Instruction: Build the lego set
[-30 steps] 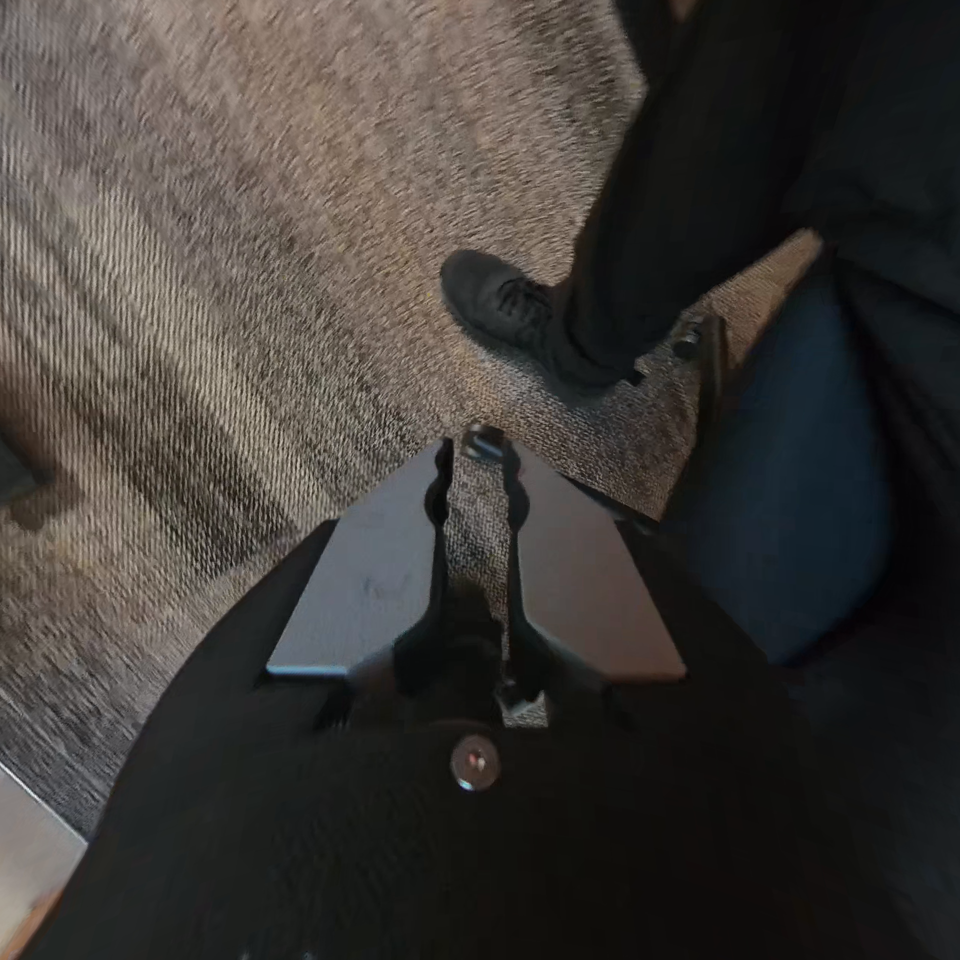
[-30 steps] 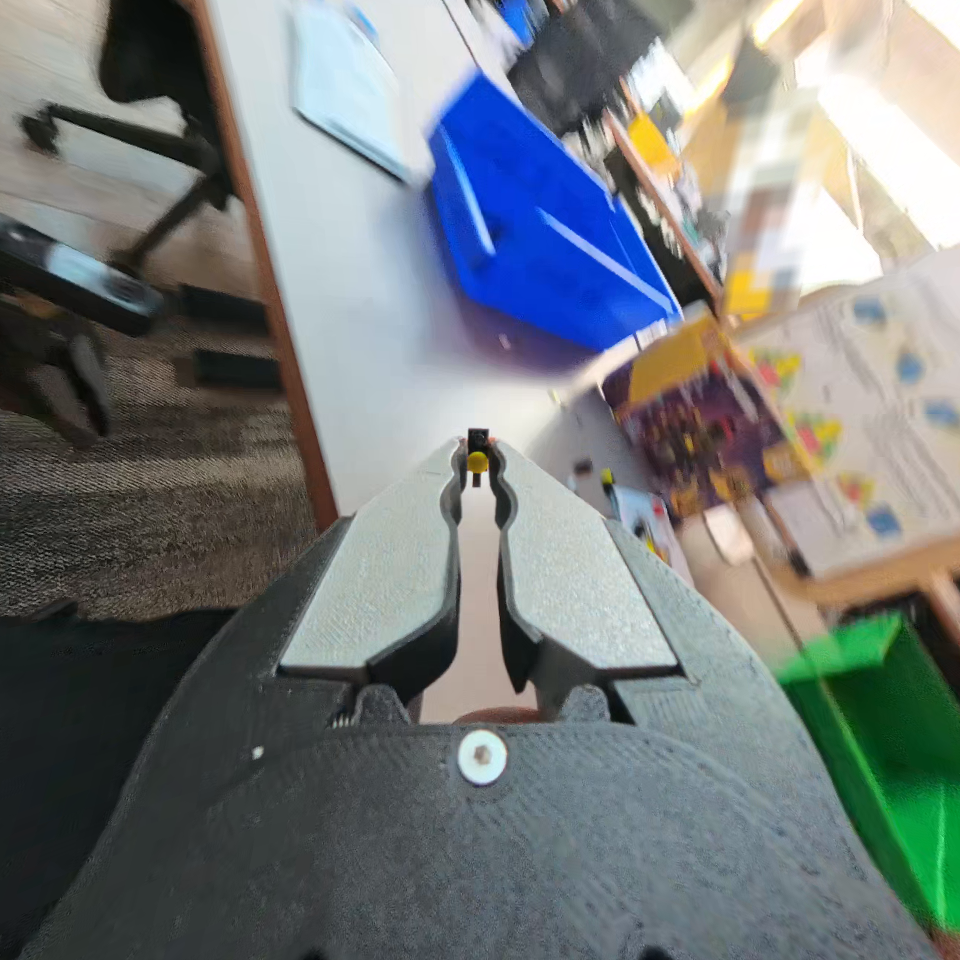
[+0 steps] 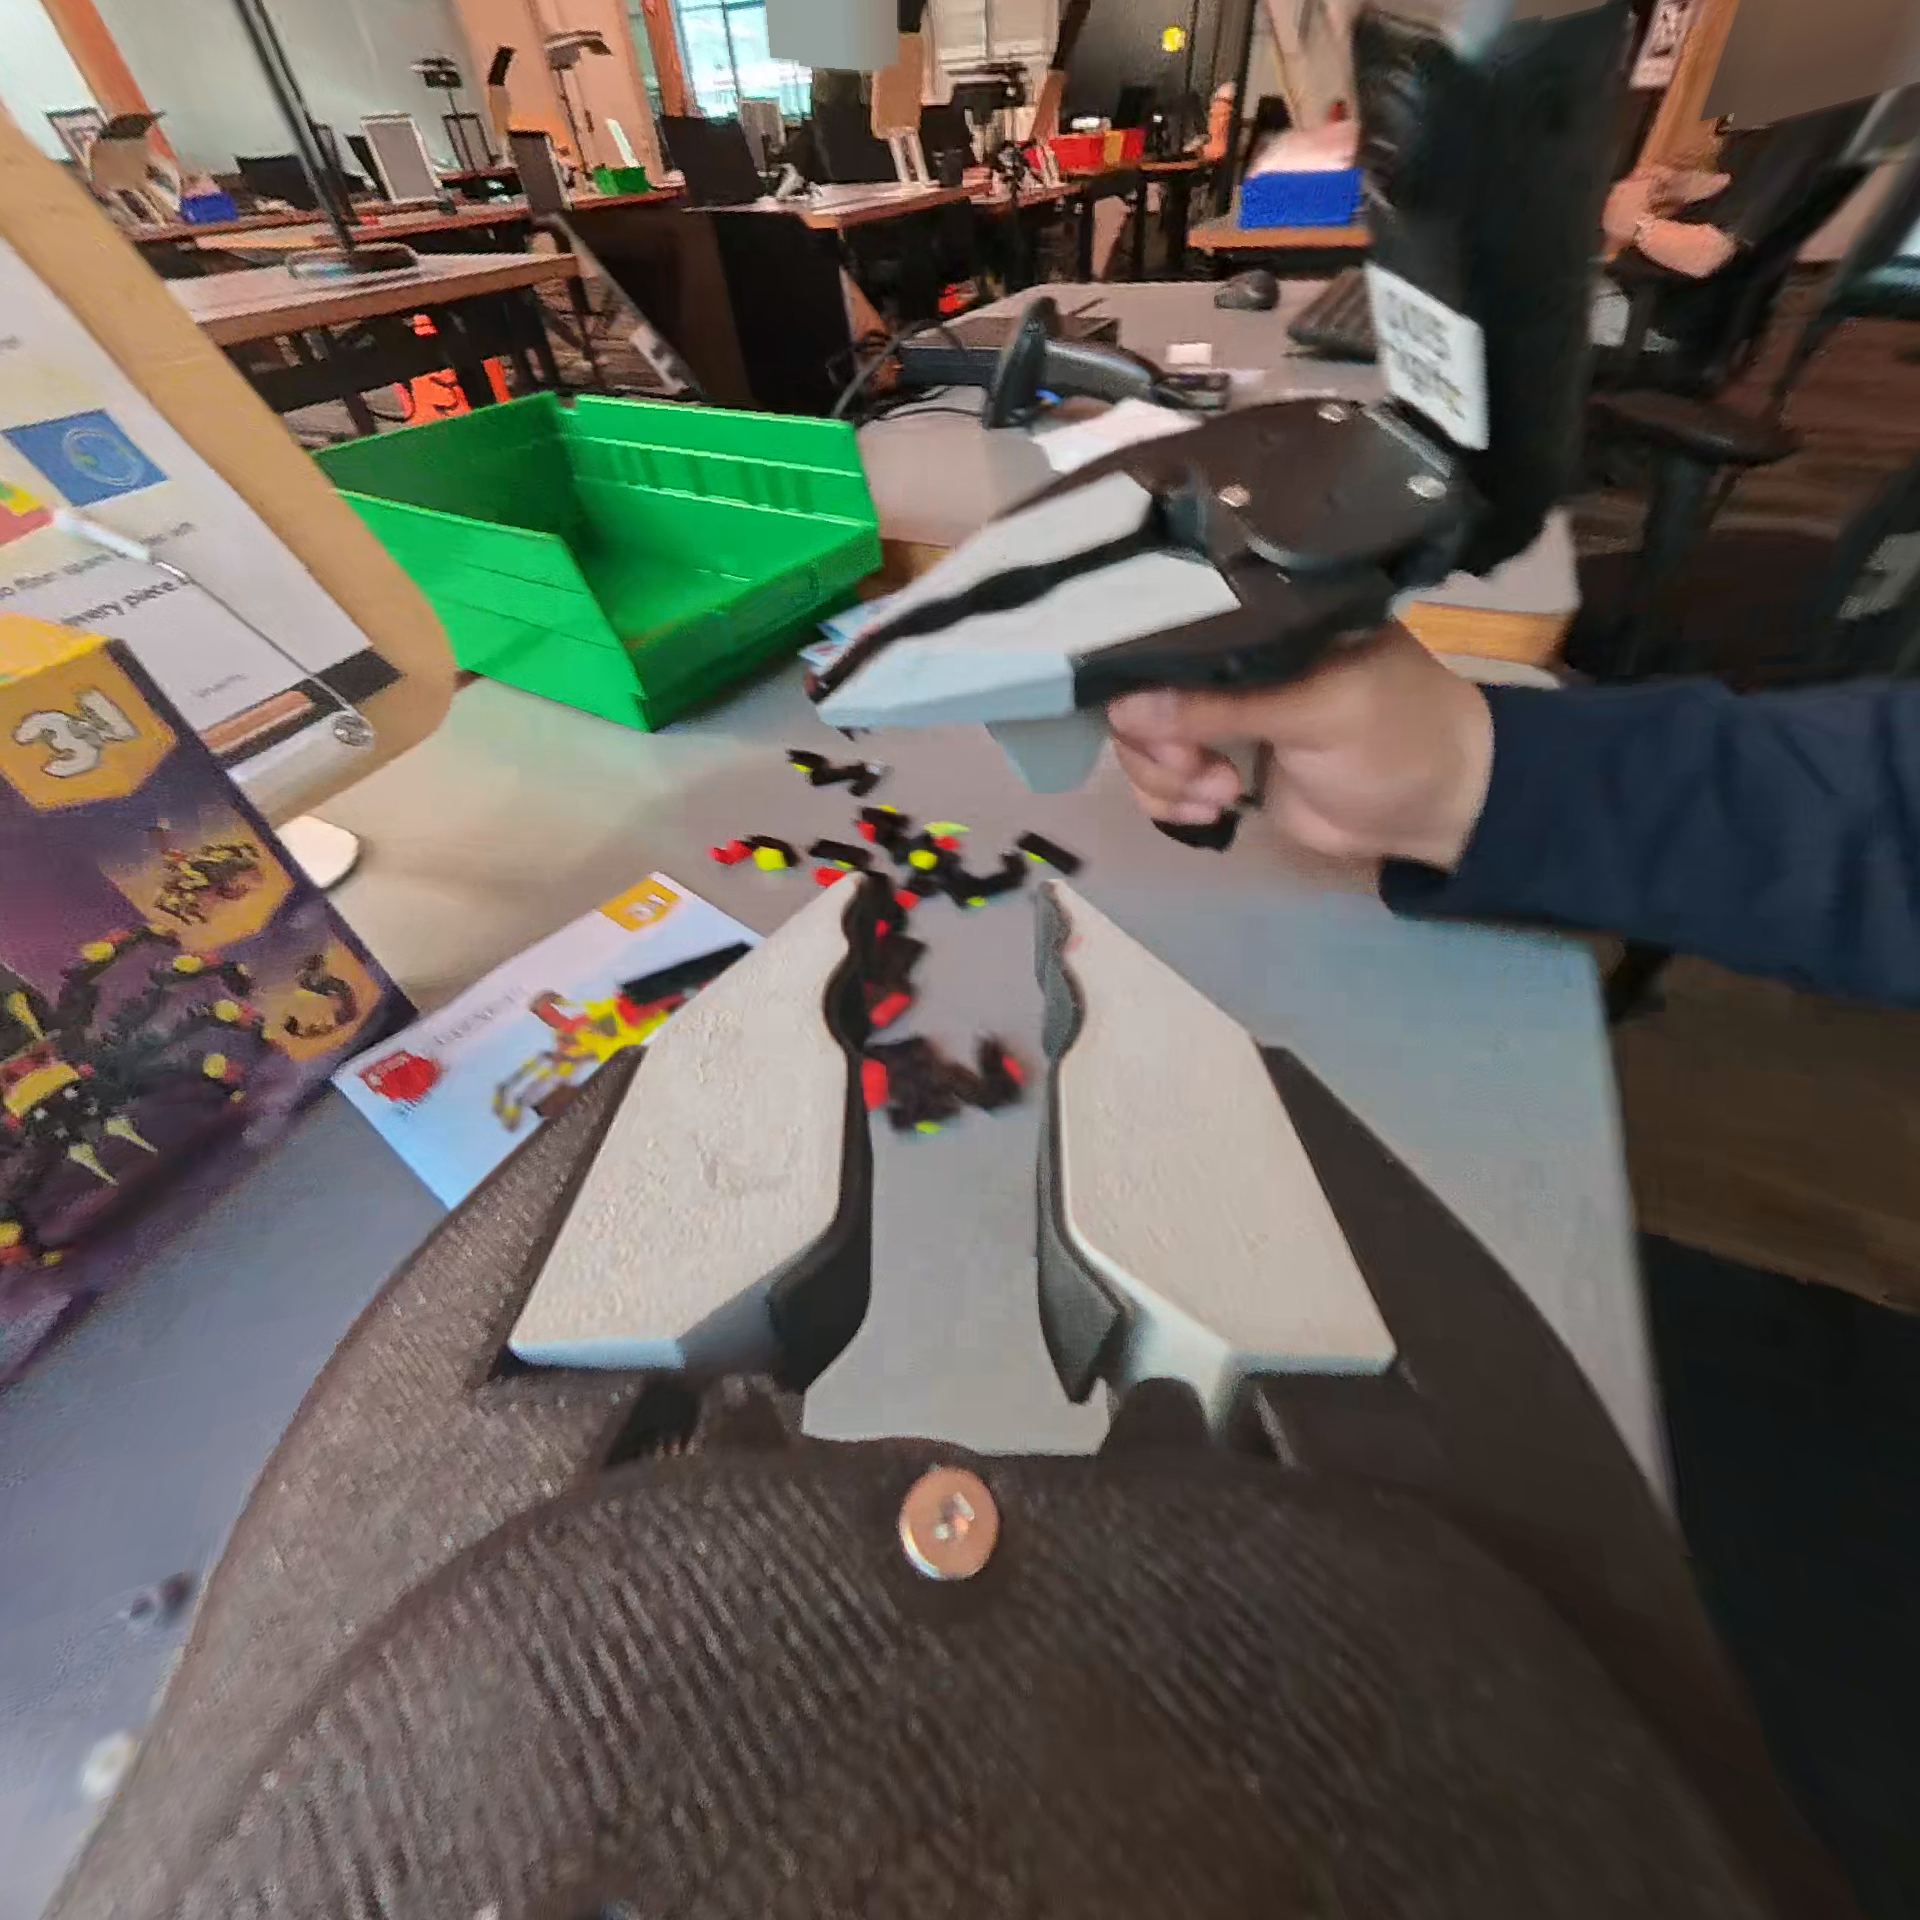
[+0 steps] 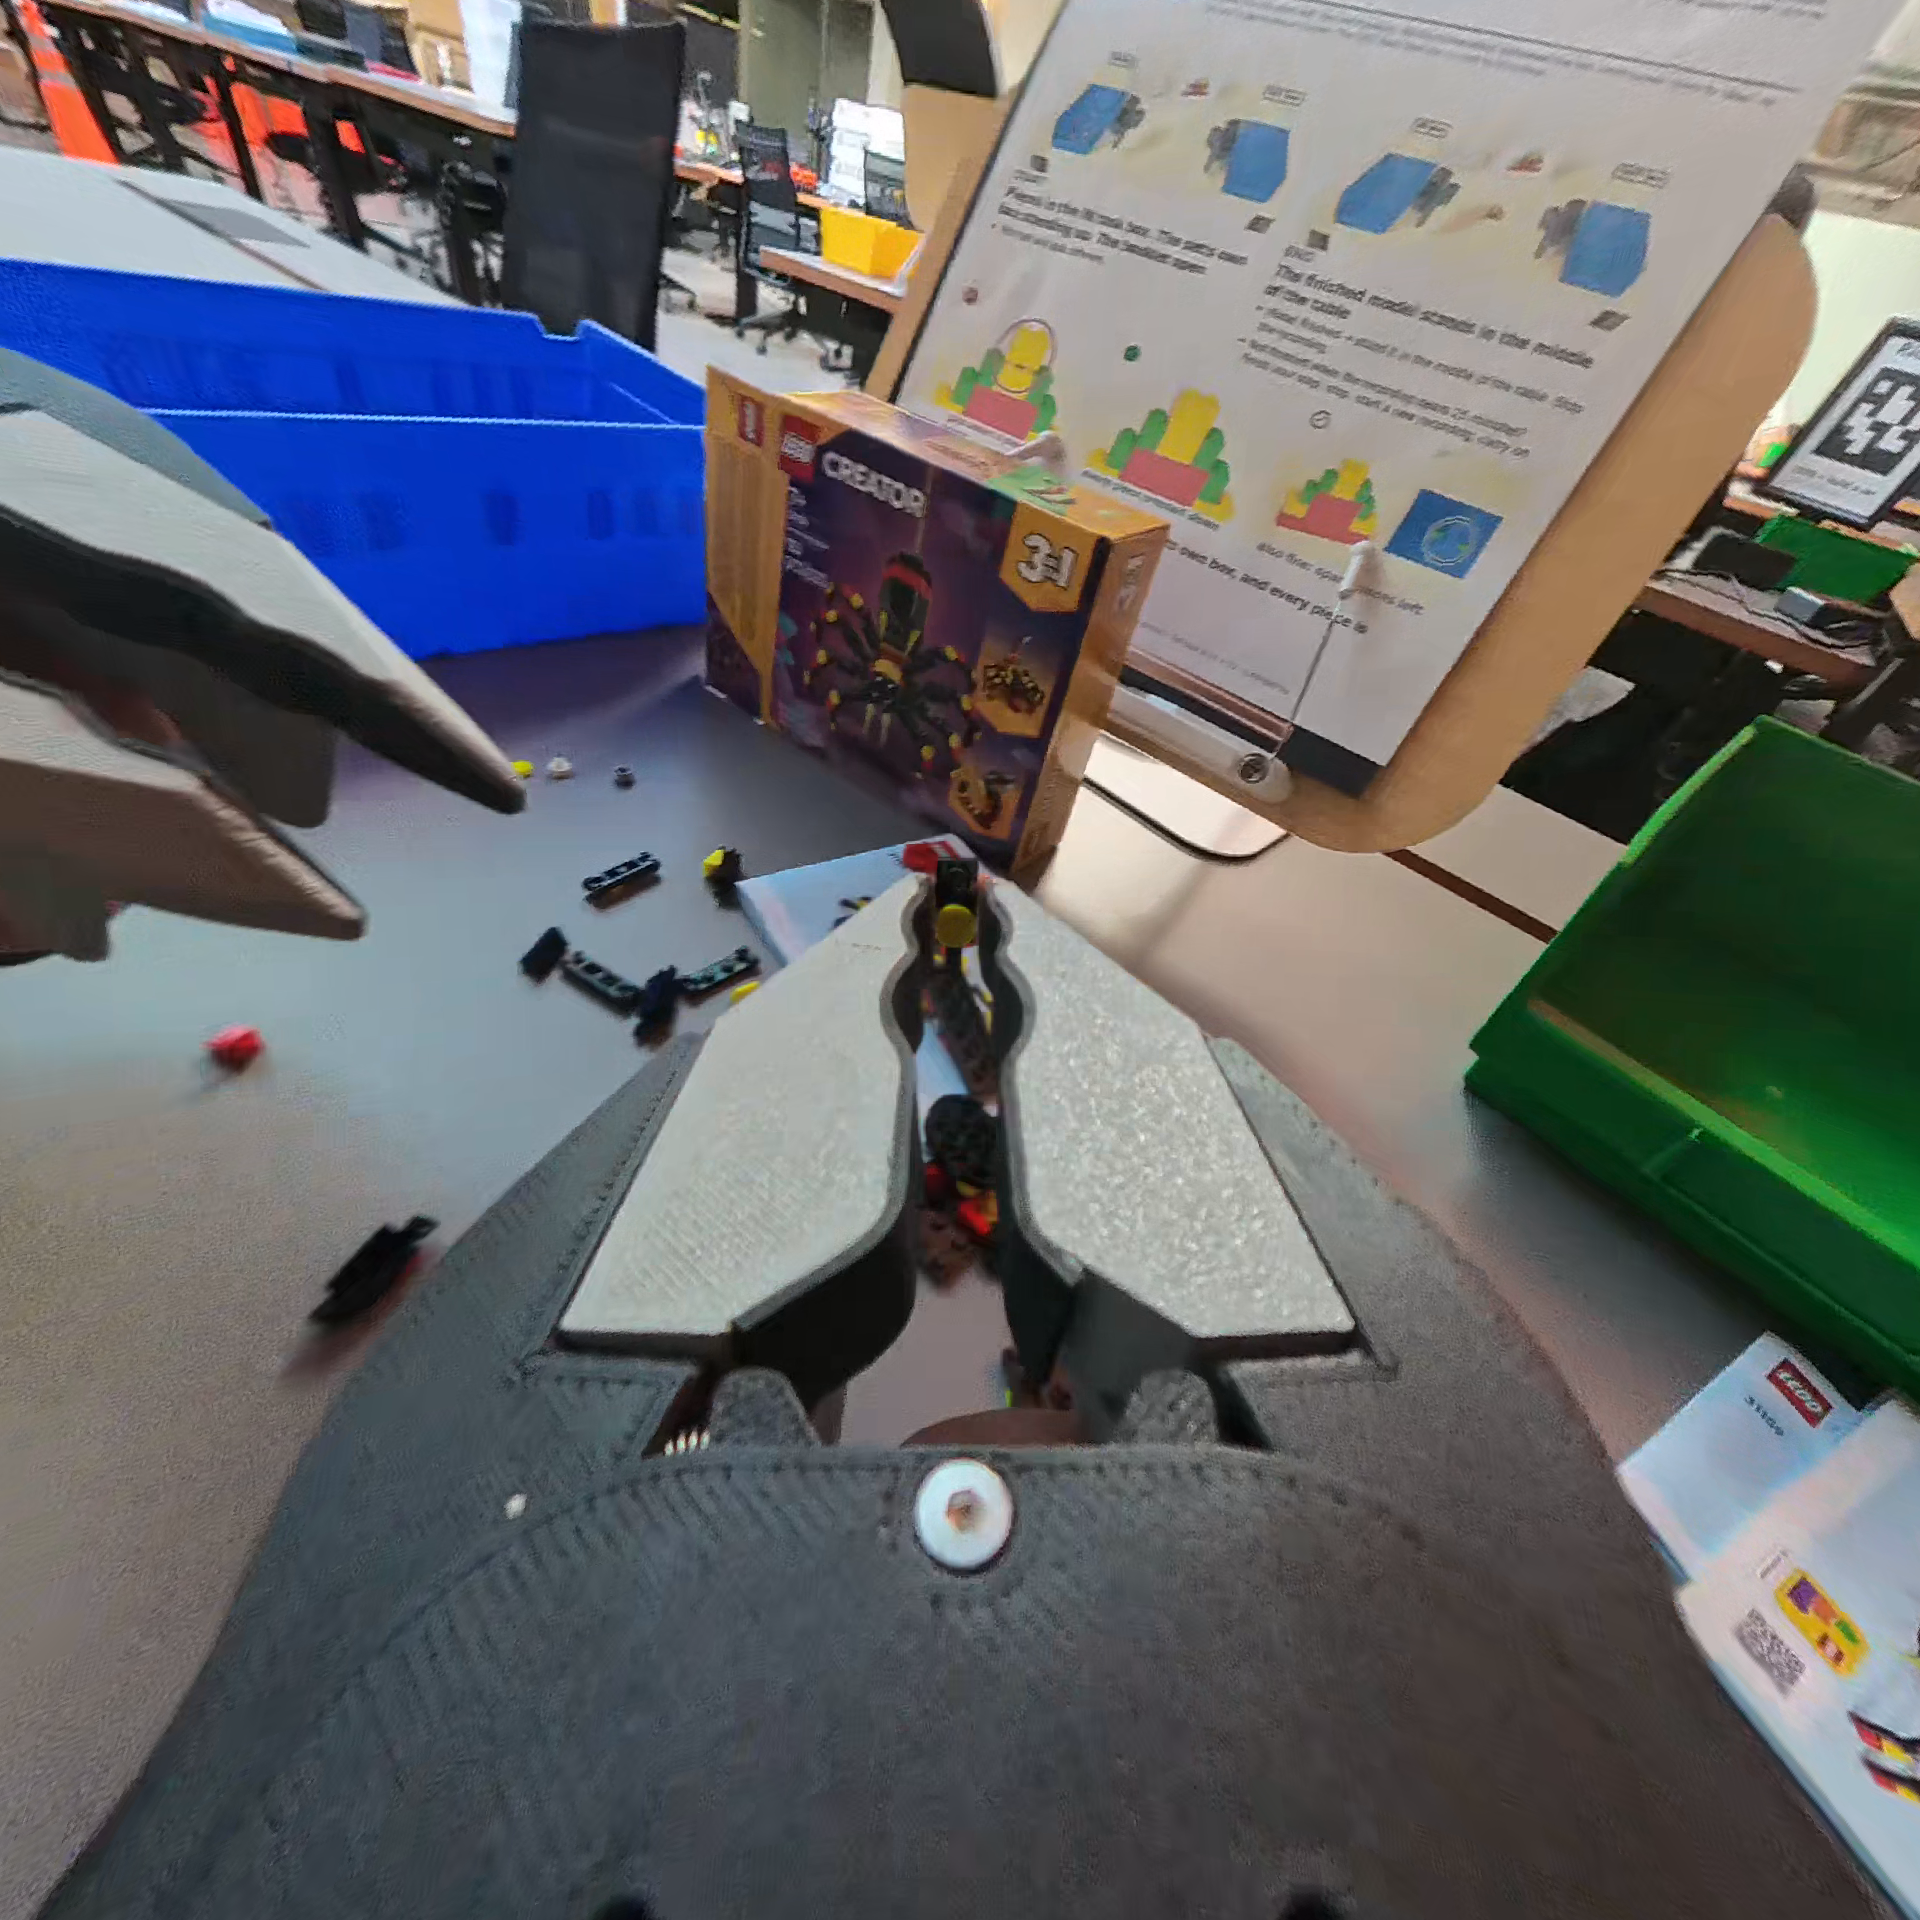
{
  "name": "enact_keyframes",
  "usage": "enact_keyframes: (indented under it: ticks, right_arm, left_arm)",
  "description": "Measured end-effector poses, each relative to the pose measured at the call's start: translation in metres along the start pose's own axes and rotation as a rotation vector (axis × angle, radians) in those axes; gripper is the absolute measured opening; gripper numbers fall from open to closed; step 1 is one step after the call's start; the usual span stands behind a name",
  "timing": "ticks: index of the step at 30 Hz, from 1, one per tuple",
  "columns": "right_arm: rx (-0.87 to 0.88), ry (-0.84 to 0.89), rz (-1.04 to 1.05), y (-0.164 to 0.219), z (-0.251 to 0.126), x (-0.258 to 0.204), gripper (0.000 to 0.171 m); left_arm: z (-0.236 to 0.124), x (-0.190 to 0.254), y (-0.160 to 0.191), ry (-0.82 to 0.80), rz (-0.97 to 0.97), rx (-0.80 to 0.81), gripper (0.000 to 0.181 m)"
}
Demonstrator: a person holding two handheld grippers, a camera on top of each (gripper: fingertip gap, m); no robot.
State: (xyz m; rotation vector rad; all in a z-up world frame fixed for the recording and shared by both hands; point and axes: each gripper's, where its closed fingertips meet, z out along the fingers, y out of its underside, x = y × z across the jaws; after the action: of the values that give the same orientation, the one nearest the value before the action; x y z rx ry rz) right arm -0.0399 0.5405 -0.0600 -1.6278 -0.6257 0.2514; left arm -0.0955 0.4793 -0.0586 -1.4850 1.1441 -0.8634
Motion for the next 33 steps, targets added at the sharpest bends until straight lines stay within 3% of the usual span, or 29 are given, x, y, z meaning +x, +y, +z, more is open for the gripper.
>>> enact_keyframes:
  ticks: [4,7,10,15,33]
  right_arm:
    - [0.063,0.095,-0.053,0.019,0.008,0.022,0.005]
    - [0.178,0.164,-0.118,-0.008,-0.006,0.031,0.003]
    - [0.032,0.132,-0.105,0.013,0.006,0.027,0.005]
    - [-0.094,0.149,-0.275,0.032,0.019,0.011,0.004]
    - [-0.086,0.224,-0.207,0.033,0.013,0.025,0.005]
  left_arm:
    - [0.031,-0.036,0.009,-0.071,0.05,0.008,0.025]
    - [0.032,-0.04,0.012,-0.091,0.078,-0.031,0.026]
    - [0.029,-0.042,0.023,-0.113,0.062,-0.028,0.019]
    - [0.028,-0.05,0.028,-0.172,0.099,-0.052,0.017]
    - [0.023,-0.061,0.035,-0.226,0.097,-0.051,0.012]
